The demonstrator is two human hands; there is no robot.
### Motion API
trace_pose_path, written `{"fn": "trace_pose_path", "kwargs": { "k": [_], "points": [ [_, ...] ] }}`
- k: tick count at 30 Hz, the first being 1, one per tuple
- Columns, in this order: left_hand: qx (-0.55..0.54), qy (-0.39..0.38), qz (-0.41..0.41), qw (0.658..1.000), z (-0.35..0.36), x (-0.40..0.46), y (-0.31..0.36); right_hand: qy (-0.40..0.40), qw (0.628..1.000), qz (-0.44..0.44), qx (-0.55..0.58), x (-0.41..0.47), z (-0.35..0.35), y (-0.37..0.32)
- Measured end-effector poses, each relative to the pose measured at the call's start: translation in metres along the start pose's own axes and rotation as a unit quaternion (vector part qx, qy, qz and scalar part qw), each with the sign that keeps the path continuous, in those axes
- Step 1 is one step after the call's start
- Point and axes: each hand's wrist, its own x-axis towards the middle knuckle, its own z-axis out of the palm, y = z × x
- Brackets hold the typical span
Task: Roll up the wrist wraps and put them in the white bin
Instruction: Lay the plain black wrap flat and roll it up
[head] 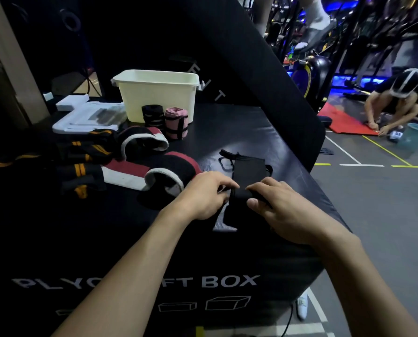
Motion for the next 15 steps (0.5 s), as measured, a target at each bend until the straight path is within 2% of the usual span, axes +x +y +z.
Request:
{"fn": "trace_pose_path", "kwargs": {
  "k": [3, 8, 15],
  "points": [
    [-0.026, 0.014, -0.020, 0.999, -0.001, -0.001, 0.005, 0.006, 1.000, -0.009, 0.019, 0.000, 0.001, 0.001],
    [0.012, 0.009, -0.040, 0.999, 0.000, 0.000, 0.011, 0.032, 0.999, 0.004, 0.034, -0.002, 0.002, 0.002],
    [-0.013, 0.001, -0.061, 0.998, -0.003, -0.008, 0.015, 0.019, 0.999, 0.050, -0.009, 0.017, 0.003, 0.001]
  ]
}}
